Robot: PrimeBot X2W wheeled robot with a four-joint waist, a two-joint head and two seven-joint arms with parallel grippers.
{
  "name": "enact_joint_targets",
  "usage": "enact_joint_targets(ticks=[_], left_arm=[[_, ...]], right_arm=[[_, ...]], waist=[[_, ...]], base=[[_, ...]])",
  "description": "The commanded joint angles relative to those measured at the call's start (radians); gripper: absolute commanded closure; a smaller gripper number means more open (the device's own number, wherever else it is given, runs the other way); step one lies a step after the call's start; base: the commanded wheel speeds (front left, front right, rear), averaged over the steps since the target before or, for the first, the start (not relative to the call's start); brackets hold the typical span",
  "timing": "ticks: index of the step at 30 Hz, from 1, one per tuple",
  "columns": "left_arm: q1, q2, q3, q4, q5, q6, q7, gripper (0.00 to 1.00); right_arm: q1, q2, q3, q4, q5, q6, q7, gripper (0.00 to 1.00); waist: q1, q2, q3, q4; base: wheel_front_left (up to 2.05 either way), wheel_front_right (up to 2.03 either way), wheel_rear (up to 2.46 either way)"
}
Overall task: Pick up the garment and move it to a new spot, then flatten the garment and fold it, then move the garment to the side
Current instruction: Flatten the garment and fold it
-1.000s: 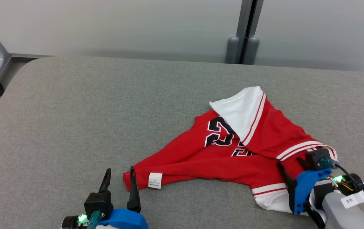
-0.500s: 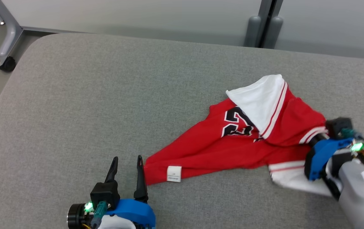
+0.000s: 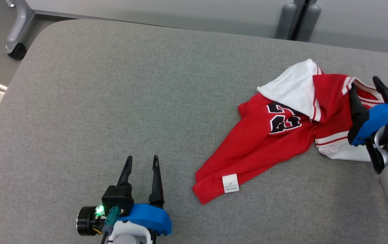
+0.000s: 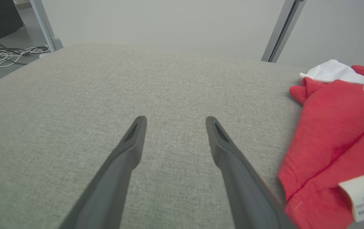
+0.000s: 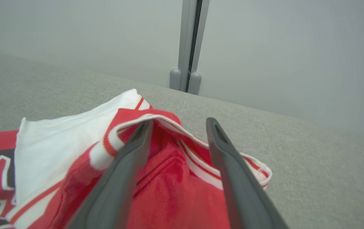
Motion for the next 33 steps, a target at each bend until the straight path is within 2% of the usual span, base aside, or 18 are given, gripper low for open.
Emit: enact_joint_targets(ticks=[1, 7, 16, 22, 23, 25, 27, 28, 29, 30, 33], left_arm=[[0.0, 0.0, 0.006, -0.002, -0.004, 0.006, -0.003, 0.0], [0.016, 0.0, 0.02, 0.004, -0.002, -0.007, -0.003, 0.0], [0.025, 0.0, 0.026, 0.013, 0.008, -0.018, -0.003, 0.0], [0.033, 0.0, 0.028, 0.018, 0.012, -0.025, -0.003, 0.0], [0.033, 0.0, 0.029, 0.019, 0.013, -0.026, -0.003, 0.0], [0.033, 0.0, 0.03, 0.019, 0.013, -0.03, -0.003, 0.0], [0.037, 0.0, 0.033, 0.019, 0.015, -0.031, -0.003, 0.0], [0.038, 0.0, 0.035, 0.018, 0.016, -0.031, -0.003, 0.0], [0.039, 0.0, 0.037, 0.018, 0.016, -0.031, -0.003, 0.0], [0.04, 0.0, 0.038, 0.018, 0.016, -0.032, -0.003, 0.0], [0.046, 0.0, 0.044, 0.017, 0.018, -0.027, -0.003, 0.0]], right_arm=[[0.062, 0.013, -0.041, -0.068, -0.016, 0.0, -0.005, 0.0], [0.2, 0.068, -0.083, -0.197, -0.008, 0.0, -0.005, 0.0], [0.368, 0.127, 0.05, -0.321, 0.074, 0.0, -0.005, 0.0], [0.391, 0.13, 0.14, -0.301, 0.114, 0.0, -0.005, 0.0], [0.387, 0.128, 0.145, -0.291, 0.113, 0.0, -0.005, 0.02], [0.372, 0.126, 0.148, -0.274, 0.11, 0.0, -0.005, 0.13], [0.356, 0.125, 0.142, -0.261, 0.099, 0.0, -0.005, 0.36], [0.352, 0.124, 0.137, -0.254, 0.094, 0.0, -0.005, 0.6], [0.353, 0.128, 0.132, -0.247, 0.09, 0.0, -0.005, 0.75], [0.352, 0.132, 0.125, -0.24, 0.085, 0.0, -0.005, 1.0], [0.353, 0.141, 0.102, -0.248, 0.071, 0.0, -0.005, 1.0]], waist=[[-0.0002, -0.0002, -0.015, -0.022], [-0.0002, -0.0002, -0.05, -0.072], [-0.0002, -0.0002, -0.08, -0.119], [-0.0002, -0.0002, -0.09, -0.107], [-0.0002, -0.0002, -0.089, -0.104], [-0.0002, -0.0002, -0.088, -0.096], [-0.0002, -0.0002, -0.087, -0.091], [-0.0002, -0.0002, -0.086, -0.088], [-0.0002, -0.0002, -0.086, -0.086], [-0.0002, -0.0002, -0.086, -0.085], [-0.0002, -0.0002, -0.091, -0.088]], base=[[0.0, 0.0, 0.0], [0.0, 0.0, 0.0], [0.0, 0.0, 0.0], [0.0, 0.0, 0.0], [0.0, 0.0, 0.0], [0.0, 0.0, 0.0], [0.0, 0.0, 0.0], [0.0, 0.0, 0.0], [0.0, 0.0, 0.0], [0.0, 0.0, 0.0], [0.0, 0.0, 0.0]])
